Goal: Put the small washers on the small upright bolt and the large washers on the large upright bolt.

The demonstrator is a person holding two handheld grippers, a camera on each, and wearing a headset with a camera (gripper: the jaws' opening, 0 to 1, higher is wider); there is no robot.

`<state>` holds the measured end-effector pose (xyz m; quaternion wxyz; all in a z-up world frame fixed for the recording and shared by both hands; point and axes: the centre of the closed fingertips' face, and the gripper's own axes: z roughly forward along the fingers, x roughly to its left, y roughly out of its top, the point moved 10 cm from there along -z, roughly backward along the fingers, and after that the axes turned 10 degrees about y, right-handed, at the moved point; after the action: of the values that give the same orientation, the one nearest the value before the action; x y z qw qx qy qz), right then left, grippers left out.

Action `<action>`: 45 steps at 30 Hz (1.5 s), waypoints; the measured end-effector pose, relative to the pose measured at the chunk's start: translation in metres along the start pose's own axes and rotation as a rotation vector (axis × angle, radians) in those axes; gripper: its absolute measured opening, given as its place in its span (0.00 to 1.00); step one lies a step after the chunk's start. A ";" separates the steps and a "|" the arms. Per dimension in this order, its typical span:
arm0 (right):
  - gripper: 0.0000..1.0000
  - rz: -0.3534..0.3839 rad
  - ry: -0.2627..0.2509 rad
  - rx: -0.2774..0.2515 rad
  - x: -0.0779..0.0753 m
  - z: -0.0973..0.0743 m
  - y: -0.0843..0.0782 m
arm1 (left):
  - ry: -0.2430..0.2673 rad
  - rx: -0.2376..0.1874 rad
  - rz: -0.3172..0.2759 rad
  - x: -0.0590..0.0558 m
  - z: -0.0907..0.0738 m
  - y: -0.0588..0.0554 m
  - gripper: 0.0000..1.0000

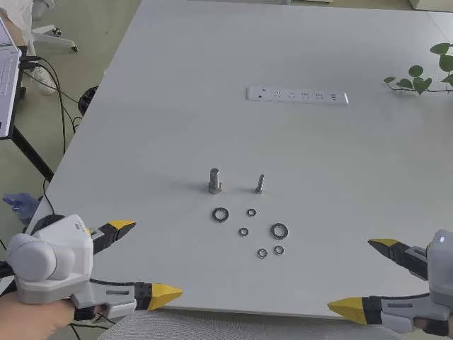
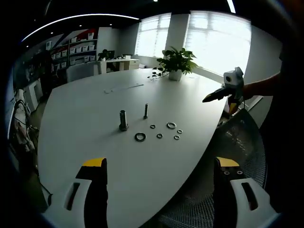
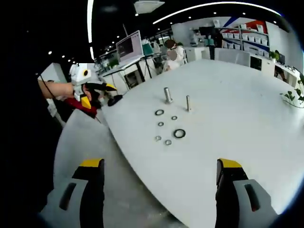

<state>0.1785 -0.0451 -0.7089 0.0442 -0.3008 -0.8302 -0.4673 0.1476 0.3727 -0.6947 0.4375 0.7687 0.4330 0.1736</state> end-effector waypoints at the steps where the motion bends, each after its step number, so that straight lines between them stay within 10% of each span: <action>1: 0.96 0.000 0.000 -0.003 0.000 0.000 0.001 | -0.006 -0.010 0.008 0.000 0.000 0.001 0.87; 45: 0.89 -0.021 0.034 0.065 0.000 0.011 0.013 | -0.027 0.024 0.032 -0.009 -0.001 0.012 0.98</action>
<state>0.1878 -0.0313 -0.7050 0.0633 -0.2825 -0.8472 -0.4455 0.1482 0.3631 -0.6829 0.4313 0.7830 0.4168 0.1650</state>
